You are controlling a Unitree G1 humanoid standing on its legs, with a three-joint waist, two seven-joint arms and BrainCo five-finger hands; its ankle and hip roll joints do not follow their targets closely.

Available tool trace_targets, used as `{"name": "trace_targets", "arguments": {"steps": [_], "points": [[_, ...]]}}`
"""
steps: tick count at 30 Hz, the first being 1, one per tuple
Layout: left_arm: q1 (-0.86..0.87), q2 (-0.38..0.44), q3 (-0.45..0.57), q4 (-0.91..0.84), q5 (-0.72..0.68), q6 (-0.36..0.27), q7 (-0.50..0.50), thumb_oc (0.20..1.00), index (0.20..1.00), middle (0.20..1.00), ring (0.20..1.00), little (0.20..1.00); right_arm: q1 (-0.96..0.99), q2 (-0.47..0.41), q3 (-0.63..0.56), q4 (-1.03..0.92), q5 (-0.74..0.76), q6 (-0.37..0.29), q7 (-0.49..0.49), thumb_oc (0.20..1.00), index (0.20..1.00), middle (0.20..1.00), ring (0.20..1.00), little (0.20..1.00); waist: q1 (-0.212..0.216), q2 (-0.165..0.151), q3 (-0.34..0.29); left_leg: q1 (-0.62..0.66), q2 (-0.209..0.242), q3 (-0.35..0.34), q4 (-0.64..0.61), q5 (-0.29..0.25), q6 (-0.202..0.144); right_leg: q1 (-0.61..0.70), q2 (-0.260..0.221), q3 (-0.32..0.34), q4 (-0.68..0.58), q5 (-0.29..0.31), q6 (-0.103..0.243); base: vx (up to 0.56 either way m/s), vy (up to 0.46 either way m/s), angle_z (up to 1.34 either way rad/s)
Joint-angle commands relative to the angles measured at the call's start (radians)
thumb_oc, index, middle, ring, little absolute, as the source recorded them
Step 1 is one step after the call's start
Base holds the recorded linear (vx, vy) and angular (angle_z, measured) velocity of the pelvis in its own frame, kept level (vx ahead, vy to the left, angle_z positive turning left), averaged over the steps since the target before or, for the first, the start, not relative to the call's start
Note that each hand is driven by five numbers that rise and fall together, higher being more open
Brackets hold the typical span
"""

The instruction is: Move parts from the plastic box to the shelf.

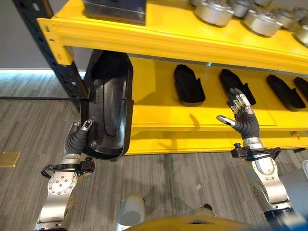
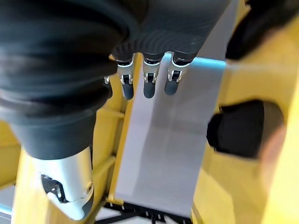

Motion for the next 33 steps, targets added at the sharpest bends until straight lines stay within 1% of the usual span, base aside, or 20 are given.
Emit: {"name": "trace_targets", "arguments": {"steps": [1,3,4,5,6,8,12,14,16,17,18,22,27,29,30,31,33], "points": [[-0.022,-0.005,0.035,-0.122,0.006,-0.08,0.029,0.2,0.2,0.2,0.2,0.2,-0.047,-0.081,-0.021,-0.023,-0.004,-0.049,0.013,1.0,1.0,1.0,1.0,1.0,-0.034,0.046,-0.05,0.175,0.03,0.019,-0.245,0.083,-0.057,0.003,0.125,-0.019,-0.039,-0.139,0.115,0.01,0.077,-0.01],[-0.026,-0.013,0.029,-0.12,-0.004,-0.082,0.035,0.2,0.2,0.2,0.2,0.2,-0.053,-0.083,-0.011,-0.023,0.001,-0.05,0.017,1.0,1.0,1.0,1.0,1.0,-0.038,0.046,-0.044,0.189,0.034,0.029,-0.246,0.079,-0.056,0.004,0.13,-0.027,-0.047,-0.153,0.117,0.01,-0.007,-0.06],[-0.038,-0.014,0.016,-0.116,-0.013,-0.08,0.037,0.2,0.2,0.2,0.2,0.2,-0.055,-0.087,-0.006,-0.02,0.003,-0.051,0.019,1.0,1.0,1.0,1.0,1.0,-0.046,0.041,-0.041,0.189,0.037,0.027,-0.239,0.077,-0.059,0.005,0.143,-0.008,-0.056,-0.171,0.12,0.02,-0.048,-0.2],[-0.04,-0.014,0.015,-0.114,-0.014,-0.081,0.037,0.2,0.2,0.2,0.2,0.2,-0.056,-0.087,-0.006,-0.02,0.003,-0.052,0.019,1.0,1.0,1.0,1.0,1.0,-0.045,0.042,-0.039,0.189,0.038,0.027,-0.237,0.074,-0.06,0.006,0.144,-0.007,-0.054,-0.173,0.119,0.02,-0.097,-0.15],[-0.051,-0.018,0.003,-0.104,-0.012,-0.081,0.04,0.2,0.2,0.2,0.2,0.2,-0.056,-0.088,0.0,-0.024,0.011,-0.053,0.027,1.0,1.0,1.0,1.0,1.0,-0.044,0.036,-0.04,0.195,0.046,0.028,-0.23,0.069,-0.065,0.015,0.147,0.007,-0.057,-0.194,0.126,0.05,-0.121,-0.04],[-0.041,-0.02,0.005,-0.106,-0.014,-0.08,0.035,0.2,0.2,0.2,0.2,0.2,-0.058,-0.094,-0.001,-0.029,0.019,-0.052,0.034,1.0,1.0,1.0,1.0,1.0,-0.042,0.027,-0.048,0.205,0.06,0.033,-0.226,0.066,-0.073,0.024,0.159,0.007,-0.054,-0.198,0.13,0.09,-0.169,0.19],[-0.019,-0.025,-0.001,-0.108,-0.028,-0.073,0.02,0.2,0.2,0.2,0.2,0.2,-0.047,-0.09,-0.011,-0.034,0.029,-0.055,0.04,1.0,1.0,1.0,1.0,1.0,-0.044,0.02,-0.074,0.244,0.106,0.037,-0.263,0.081,-0.097,0.046,0.187,-0.007,-0.057,-0.256,0.126,0.09,-0.169,-0.07],[-0.015,-0.027,-0.005,-0.105,-0.03,-0.068,0.012,0.2,0.2,0.2,0.2,0.2,-0.042,-0.088,-0.018,-0.036,0.034,-0.059,0.045,1.0,1.0,1.0,1.0,1.0,-0.048,0.022,-0.088,0.265,0.132,0.035,-0.298,0.1,-0.111,0.054,0.206,-0.013,-0.054,-0.291,0.121,0.07,-0.153,-0.25],[-0.012,-0.03,-0.009,-0.104,-0.034,-0.066,0.005,0.2,0.2,0.2,0.2,0.2,-0.035,-0.089,-0.028,-0.037,0.042,-0.063,0.045,1.0,1.0,1.0,1.0,1.0,-0.053,0.026,-0.098,0.285,0.154,0.036,-0.332,0.118,-0.124,0.062,0.222,-0.015,-0.054,-0.315,0.113,0.05,-0.107,-0.11],[-0.012,-0.03,-0.01,-0.104,-0.034,-0.066,0.005,0.2,0.2,0.2,0.2,0.2,-0.034,-0.089,-0.028,-0.037,0.042,-0.062,0.045,1.0,1.0,1.0,1.0,1.0,-0.052,0.027,-0.098,0.287,0.155,0.036,-0.336,0.12,-0.125,0.063,0.223,-0.015,-0.054,-0.315,0.112,0.06,-0.113,0.01],[-0.01,-0.034,-0.015,-0.103,-0.039,-0.065,-0.003,0.2,0.2,0.2,0.2,0.2,-0.035,-0.088,-0.034,-0.037,0.047,-0.069,0.041,1.0,1.0,1.0,1.0,1.0,-0.054,0.031,-0.106,0.297,0.171,0.035,-0.354,0.131,-0.133,0.067,0.233,-0.019,-0.055,-0.333,0.109,0.05,-0.107,0.0],[-0.019,-0.049,-0.03,-0.091,-0.057,-0.064,-0.011,0.2,0.2,0.2,0.2,0.2,-0.031,-0.097,-0.045,-0.039,0.052,-0.075,0.041,1.0,1.0,1.0,1.0,1.0,-0.059,0.048,-0.113,0.322,0.194,0.033,-0.392,0.155,-0.149,0.074,0.252,-0.029,-0.044,-0.366,0.094,0.05,-0.085,0.06],[-0.08,-0.063,-0.063,-0.032,-0.076,-0.064,0.008,0.2,0.2,0.2,0.2,0.2,-0.034,-0.104,-0.049,-0.032,0.052,-0.075,0.036,1.0,1.0,1.0,1.0,1.0,-0.067,0.064,-0.109,0.325,0.203,0.035,-0.407,0.168,-0.158,0.064,0.261,-0.034,-0.021,-0.386,0.085,0.02,-0.026,0.04],[-0.148,-0.067,-0.082,0.014,-0.076,-0.07,0.038,0.2,0.2,0.2,0.2,0.2,-0.039,-0.102,-0.043,-0.026,0.051,-0.076,0.03,1.0,1.0,1.0,1.0,1.0,-0.075,0.071,-0.109,0.323,0.205,0.037,-0.414,0.175,-0.161,0.061,0.264,-0.034,-0.019,-0.39,0.082,0.01,-0.004,0.02],[-0.152,-0.067,-0.084,0.018,-0.075,-0.071,0.039,0.2,0.2,0.2,0.2,0.2,-0.04,-0.102,-0.044,-0.026,0.051,-0.076,0.03,1.0,1.0,1.0,1.0,1.0,-0.074,0.071,-0.108,0.323,0.205,0.037,-0.414,0.175,-0.161,0.06,0.264,-0.034,-0.018,-0.39,0.081,0.0,0.0,0.0],[-0.207,-0.07,-0.092,0.057,-0.079,-0.075,0.072,0.2,0.2,0.2,0.2,0.2,-0.046,-0.1,-0.035,-0.023,0.049,-0.076,0.027,1.0,1.0,1.0,1.0,1.0,-0.081,0.075,-0.108,0.321,0.205,0.039,-0.42,0.179,-0.163,0.055,0.265,-0.032,-0.017,-0.393,0.081,0.0,0.0,0.0],[-0.261,-0.068,-0.097,0.094,-0.081,-0.081,0.102,0.2,0.2,0.2,0.2,0.2,-0.054,-0.098,-0.03,-0.018,0.047,-0.077,0.018,1.0,1.0,1.0,1.0,1.0,-0.085,0.077,-0.104,0.317,0.205,0.041,-0.42,0.181,-0.163,0.047,0.266,-0.03,-0.012,-0.393,0.081,0.0,0.003,-0.02]]}}
